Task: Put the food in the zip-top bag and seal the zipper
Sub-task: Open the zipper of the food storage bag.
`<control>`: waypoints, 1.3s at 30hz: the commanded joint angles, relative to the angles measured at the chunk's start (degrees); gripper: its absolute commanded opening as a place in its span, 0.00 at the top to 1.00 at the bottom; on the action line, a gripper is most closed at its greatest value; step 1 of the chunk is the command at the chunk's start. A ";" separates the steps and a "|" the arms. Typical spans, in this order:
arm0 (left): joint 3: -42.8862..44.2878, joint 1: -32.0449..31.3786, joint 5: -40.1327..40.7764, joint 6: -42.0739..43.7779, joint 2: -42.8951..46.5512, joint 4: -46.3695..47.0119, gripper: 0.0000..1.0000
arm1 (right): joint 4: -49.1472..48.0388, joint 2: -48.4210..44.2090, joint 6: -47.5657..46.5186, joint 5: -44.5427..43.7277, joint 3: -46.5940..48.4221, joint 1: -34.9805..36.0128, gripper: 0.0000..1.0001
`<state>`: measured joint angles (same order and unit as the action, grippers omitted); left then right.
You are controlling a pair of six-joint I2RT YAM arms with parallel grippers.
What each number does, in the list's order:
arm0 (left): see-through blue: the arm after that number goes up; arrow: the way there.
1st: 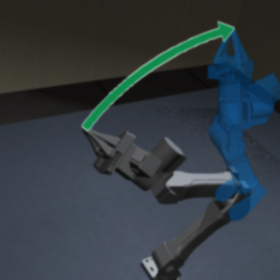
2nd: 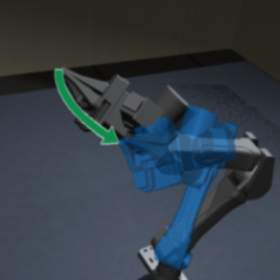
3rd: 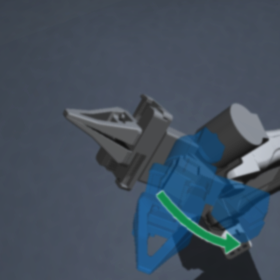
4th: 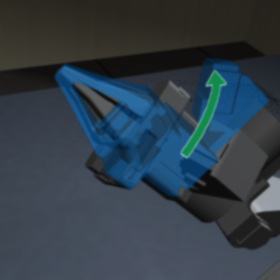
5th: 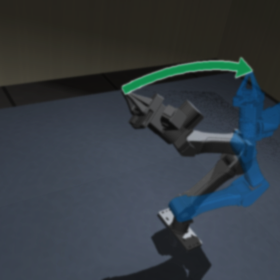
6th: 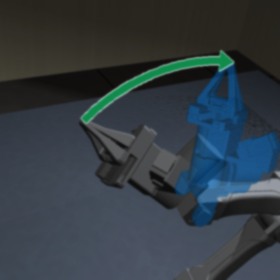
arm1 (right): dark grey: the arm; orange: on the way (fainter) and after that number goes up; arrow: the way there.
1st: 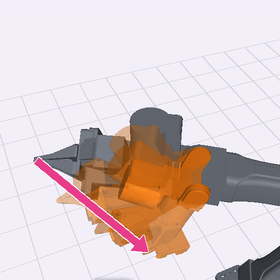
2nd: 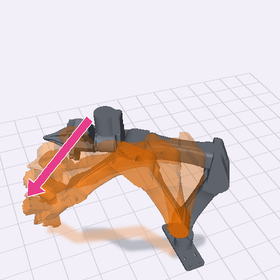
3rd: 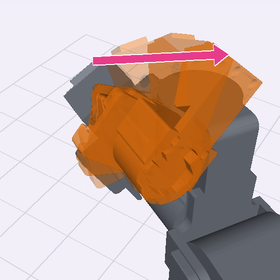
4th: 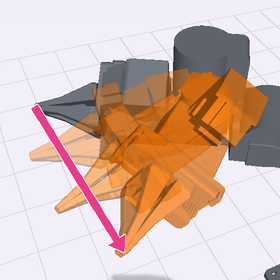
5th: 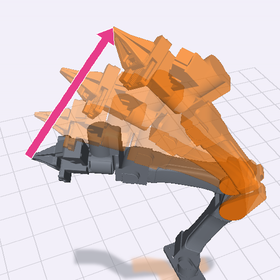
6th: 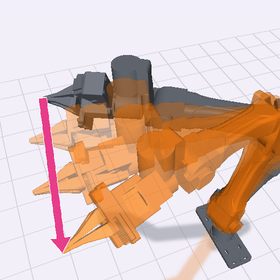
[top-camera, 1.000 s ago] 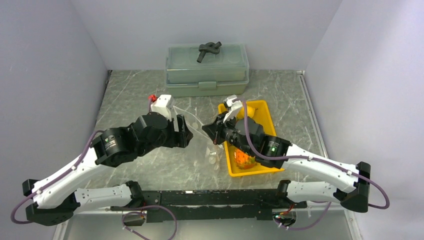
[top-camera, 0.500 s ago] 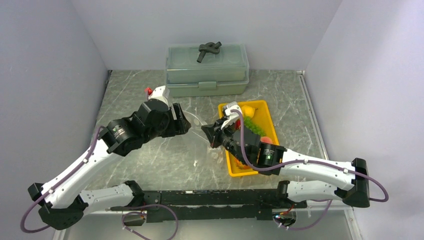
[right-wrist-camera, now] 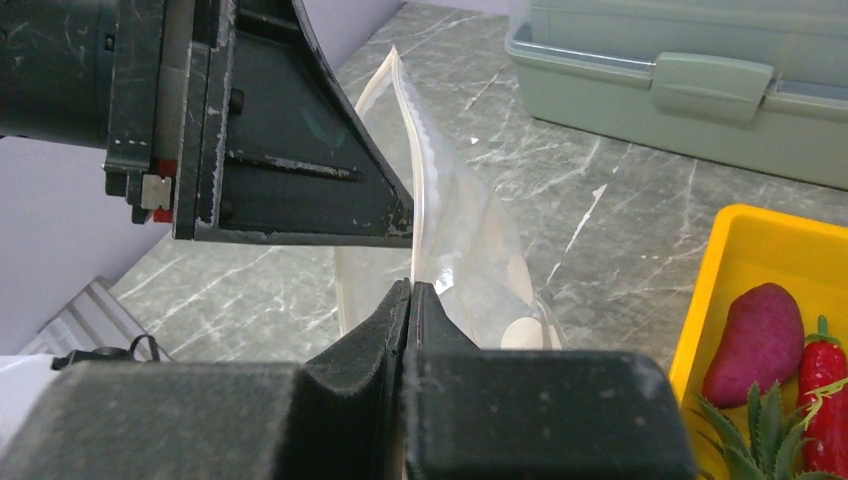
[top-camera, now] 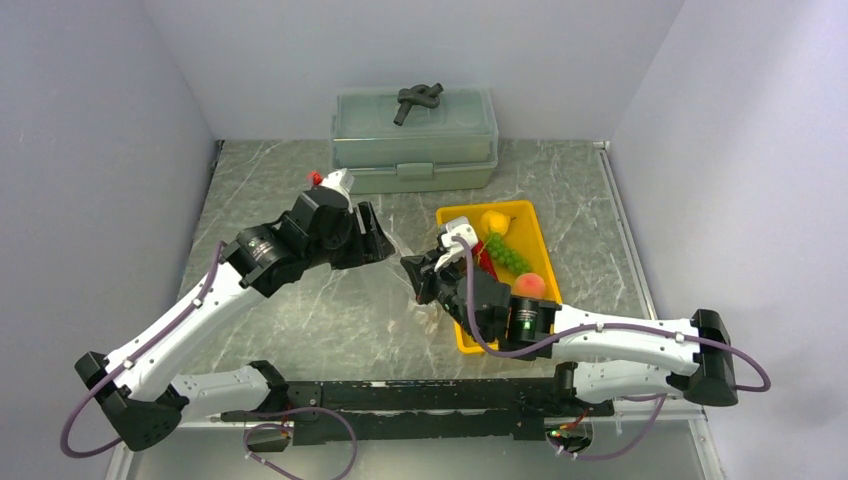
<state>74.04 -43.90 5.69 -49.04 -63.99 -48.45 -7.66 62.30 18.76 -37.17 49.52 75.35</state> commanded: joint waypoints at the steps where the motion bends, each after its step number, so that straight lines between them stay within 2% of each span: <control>1: -1.97 0.34 -2.13 -1.05 1.06 2.02 0.34 | -4.77 0.80 -2.34 -5.85 -0.29 1.75 1.00; 9: -4.14 0.44 -3.35 -0.35 1.47 1.17 0.61 | -6.81 2.45 -4.44 -10.40 -0.65 4.23 1.00; 16: -3.54 0.59 -0.82 1.06 2.30 -1.85 0.98 | -6.37 3.22 -4.85 -16.92 -1.10 6.65 1.00; 22: -2.69 0.68 3.68 3.01 3.24 -5.82 1.00 | -5.73 2.03 -2.03 -19.53 -3.05 8.23 1.00; 33: 1.20 0.74 5.63 10.88 0.23 -10.23 1.00 | 9.06 1.67 11.01 -17.54 0.00 8.66 1.00; 39: 5.56 0.68 -0.83 17.42 -1.81 -12.42 1.00 | 20.08 3.38 19.91 -20.55 3.27 8.64 1.00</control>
<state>74.41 -43.46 8.38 -37.80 -64.64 -58.63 4.23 64.88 31.00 -54.70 48.99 83.70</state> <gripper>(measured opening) 0.012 0.015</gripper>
